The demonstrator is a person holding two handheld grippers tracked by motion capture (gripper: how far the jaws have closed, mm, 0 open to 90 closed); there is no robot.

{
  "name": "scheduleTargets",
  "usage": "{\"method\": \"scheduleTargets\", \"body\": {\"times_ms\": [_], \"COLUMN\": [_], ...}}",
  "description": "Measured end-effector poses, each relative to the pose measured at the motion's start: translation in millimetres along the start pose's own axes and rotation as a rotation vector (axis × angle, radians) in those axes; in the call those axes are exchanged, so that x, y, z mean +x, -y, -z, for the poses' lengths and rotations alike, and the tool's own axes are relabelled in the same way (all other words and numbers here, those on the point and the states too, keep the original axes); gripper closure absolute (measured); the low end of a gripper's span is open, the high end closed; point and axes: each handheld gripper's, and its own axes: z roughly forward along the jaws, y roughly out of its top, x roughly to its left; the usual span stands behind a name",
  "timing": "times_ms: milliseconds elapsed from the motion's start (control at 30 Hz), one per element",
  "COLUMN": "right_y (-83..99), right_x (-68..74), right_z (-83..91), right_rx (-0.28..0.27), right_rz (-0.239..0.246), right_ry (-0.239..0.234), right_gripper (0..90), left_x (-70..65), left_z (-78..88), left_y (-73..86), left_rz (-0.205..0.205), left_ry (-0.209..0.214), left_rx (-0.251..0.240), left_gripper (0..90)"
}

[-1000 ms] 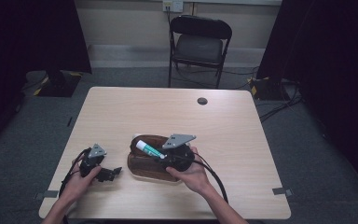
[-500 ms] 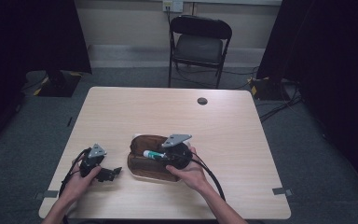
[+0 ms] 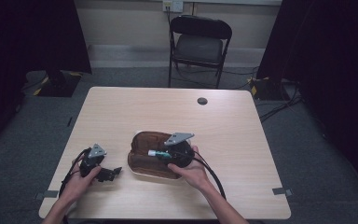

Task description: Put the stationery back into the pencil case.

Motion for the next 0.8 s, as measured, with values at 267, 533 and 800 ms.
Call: {"method": "scheduleTargets", "body": {"times_ms": [267,533,800], "right_y": [1.9,7.3,14.3], "right_x": [-4.9,-10.9,-15.3], "right_z": [6.9,18.5,39.9], "right_rx": [-0.018,-0.034,-0.059], "right_rz": [-0.024,-0.057,-0.088], "right_ry": [0.005,0.014,0.030], "right_gripper": [63.5,61.9,61.2], "left_x": [0.0,0.0,-0.1], "left_z": [0.0,0.0,0.0], "left_y": [0.0,0.0,0.0], "left_rz": [0.000,0.000,0.000], "left_ry": [0.000,0.000,0.000], "left_rx": [0.000,0.000,0.000], "left_gripper": [0.0,0.0,0.0]}}
